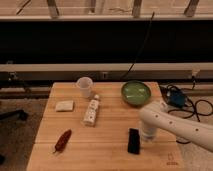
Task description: Push the eraser across the table
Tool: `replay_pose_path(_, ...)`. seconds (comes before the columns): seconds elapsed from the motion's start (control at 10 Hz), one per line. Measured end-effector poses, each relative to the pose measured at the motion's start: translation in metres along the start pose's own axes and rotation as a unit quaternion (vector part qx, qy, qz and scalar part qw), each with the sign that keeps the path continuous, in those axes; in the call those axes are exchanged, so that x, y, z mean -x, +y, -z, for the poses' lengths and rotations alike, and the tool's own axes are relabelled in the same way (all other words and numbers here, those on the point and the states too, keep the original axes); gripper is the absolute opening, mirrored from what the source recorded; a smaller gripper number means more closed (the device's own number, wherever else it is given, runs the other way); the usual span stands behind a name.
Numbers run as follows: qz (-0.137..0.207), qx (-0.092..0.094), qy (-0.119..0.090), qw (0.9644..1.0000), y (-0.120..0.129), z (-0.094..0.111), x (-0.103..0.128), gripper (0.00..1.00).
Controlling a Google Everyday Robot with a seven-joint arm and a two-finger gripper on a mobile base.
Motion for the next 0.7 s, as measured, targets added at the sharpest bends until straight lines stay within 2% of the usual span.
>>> replay_pose_path(0.7, 0.025, 0.01, 0.008, 0.9996, -0.002, -0.001, 0.023, 0.0)
